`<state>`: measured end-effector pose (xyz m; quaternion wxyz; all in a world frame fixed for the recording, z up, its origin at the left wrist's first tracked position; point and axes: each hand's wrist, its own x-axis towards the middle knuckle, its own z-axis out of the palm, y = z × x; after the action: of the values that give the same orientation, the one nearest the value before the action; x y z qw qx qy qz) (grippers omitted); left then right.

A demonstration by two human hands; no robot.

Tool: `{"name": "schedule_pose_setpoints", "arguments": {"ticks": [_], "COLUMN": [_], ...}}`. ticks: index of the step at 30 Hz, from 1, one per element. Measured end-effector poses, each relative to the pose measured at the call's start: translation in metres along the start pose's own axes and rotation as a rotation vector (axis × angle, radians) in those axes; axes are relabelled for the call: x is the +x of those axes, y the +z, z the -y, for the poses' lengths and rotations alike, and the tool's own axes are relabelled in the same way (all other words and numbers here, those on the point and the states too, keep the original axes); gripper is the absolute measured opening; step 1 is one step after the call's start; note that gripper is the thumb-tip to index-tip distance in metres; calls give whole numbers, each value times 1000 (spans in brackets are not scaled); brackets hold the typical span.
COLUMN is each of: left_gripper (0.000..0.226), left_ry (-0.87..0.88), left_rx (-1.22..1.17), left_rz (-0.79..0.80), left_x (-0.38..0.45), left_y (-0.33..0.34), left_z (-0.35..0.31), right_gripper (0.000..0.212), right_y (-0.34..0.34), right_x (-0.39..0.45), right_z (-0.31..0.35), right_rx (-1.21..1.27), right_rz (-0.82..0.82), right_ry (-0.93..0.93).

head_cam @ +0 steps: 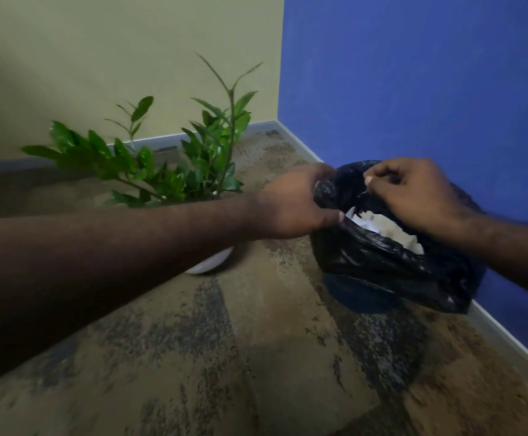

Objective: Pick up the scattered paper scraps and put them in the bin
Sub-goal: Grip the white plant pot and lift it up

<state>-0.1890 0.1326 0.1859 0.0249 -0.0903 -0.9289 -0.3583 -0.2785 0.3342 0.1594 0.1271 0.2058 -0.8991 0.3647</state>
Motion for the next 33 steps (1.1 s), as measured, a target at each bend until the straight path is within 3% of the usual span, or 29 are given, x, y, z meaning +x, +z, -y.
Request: {"name": "schedule_pose_setpoints", "arguments": {"ticks": [2, 6, 9, 12, 18, 21, 23, 26, 29, 33], "left_gripper": [64, 29, 18, 15, 29, 57, 82, 102, 101, 72], "left_ry": [-31, -97, -325, -575, -789, -851, -858, -854, -909, -867], "left_rx": [-1, -3, -48, -168, -297, -522, -660, -821, -954, -1086], "left_rz": [-57, -151, -146, -177, -388, -482, -469, -415, -372, -305], "left_x": [-18, -63, -95, -121, -134, -128, -125, -117, -103, -91], "left_y": [-10, -12, -2, 5, -13, -24, -29, -29, -20, -6], "left_z": [21, 75, 124, 172, 237, 251, 258, 265, 275, 279], "right_gripper": [8, 5, 7, 9, 33, 42, 53, 71, 80, 61], "right_y": [11, 40, 74, 118, 185, 208, 224, 251, 275, 300], "right_x": [0, -12, -27, -40, -46, -43, -39, -31, -27, -31], "right_z": [23, 73, 97, 103, 95, 95, 92, 87, 85, 86], "right_rx": [53, 184, 274, 299, 260, 426, 529, 676, 843, 1005], "right_rz": [-25, 90, 254, 401, 579, 672, 716, 711, 628, 541], "right_ry": [-57, -195, -213, -68, 293, 537, 643, 744, 801, 812]}}
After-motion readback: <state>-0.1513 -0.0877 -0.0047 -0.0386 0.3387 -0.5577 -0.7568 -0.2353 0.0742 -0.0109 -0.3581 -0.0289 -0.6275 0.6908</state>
